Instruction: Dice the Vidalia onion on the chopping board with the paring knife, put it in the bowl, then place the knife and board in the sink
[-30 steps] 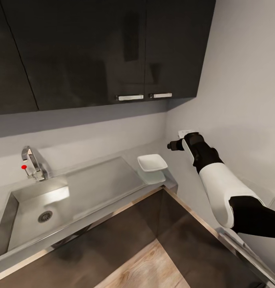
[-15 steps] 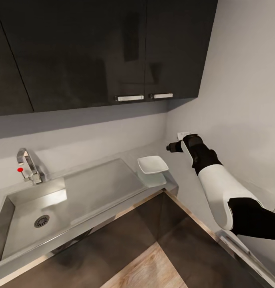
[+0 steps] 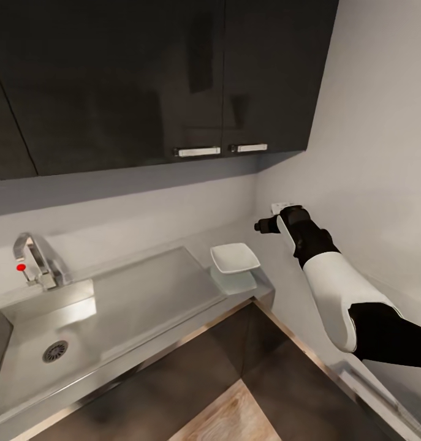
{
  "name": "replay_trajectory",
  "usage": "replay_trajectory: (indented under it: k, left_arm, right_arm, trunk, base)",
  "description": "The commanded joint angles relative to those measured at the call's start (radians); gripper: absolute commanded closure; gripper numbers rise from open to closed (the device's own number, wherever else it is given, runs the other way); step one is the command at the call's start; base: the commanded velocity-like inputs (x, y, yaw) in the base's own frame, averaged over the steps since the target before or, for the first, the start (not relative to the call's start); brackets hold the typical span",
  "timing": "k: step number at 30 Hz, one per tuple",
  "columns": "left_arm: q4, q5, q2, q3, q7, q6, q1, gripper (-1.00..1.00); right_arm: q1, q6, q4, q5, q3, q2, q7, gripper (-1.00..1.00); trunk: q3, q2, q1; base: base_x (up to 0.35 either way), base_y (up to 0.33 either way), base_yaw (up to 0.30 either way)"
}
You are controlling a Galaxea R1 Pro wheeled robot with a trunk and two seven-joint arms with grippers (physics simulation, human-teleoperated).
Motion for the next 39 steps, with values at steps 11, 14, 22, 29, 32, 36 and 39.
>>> replay_trajectory:
  k: [11, 14, 22, 29, 32, 36, 39]
  left_arm:
    - [-0.001, 0.006, -0.005, -0.003, 0.006, 0.003, 0.000, -1.00]
    - [0.019, 0.006, -0.003, -0.005, 0.007, 0.004, 0.000, -1.00]
    - [0.114, 0.009, -0.001, -0.005, 0.008, 0.005, 0.000, -1.00]
    - [0.130, 0.011, -0.001, -0.002, 0.011, 0.006, 0.000, -1.00]
    - [0.142, 0.012, -0.001, 0.001, 0.012, 0.006, 0.000, -1.00]
    - [0.165, 0.014, 0.000, 0.003, 0.013, 0.006, 0.000, -1.00]
    - [0.197, 0.014, -0.001, 0.004, 0.013, 0.003, 0.000, -1.00]
  right_arm:
    - [-0.001, 0.005, -0.001, 0.008, 0.002, 0.000, 0.000, -1.00]
    - [-0.001, 0.005, -0.001, 0.008, 0.002, 0.000, 0.000, -1.00]
    - [-0.001, 0.005, -0.001, 0.008, 0.002, -0.001, 0.000, -1.00]
    - [-0.001, 0.004, -0.001, 0.008, 0.002, -0.004, -0.001, -1.00]
    - [0.000, 0.004, -0.001, 0.009, 0.002, -0.007, -0.001, -1.00]
    - [0.001, 0.002, -0.001, 0.010, 0.001, -0.010, -0.001, -1.00]
    - [0.002, -0.023, -0.001, 0.012, 0.001, -0.010, -0.001, -1.00]
  trunk:
    - [-0.002, -0.002, 0.001]
    - [-0.002, -0.002, 0.001]
    - [-0.002, -0.002, 0.001]
    - [-0.002, -0.002, 0.001]
    - [-0.002, -0.002, 0.001]
    - [-0.002, -0.002, 0.001]
    - [-0.002, -0.002, 0.001]
  base:
    - [0.173, -0.062, 0.000]
    - [0.013, -0.006, 0.000]
    - [0.001, -0.001, 0.000]
    - [0.000, 0.000, 0.000]
    - [0.000, 0.000, 0.000]
    - [0.000, 0.000, 0.000]
    - [0.000, 0.000, 0.000]
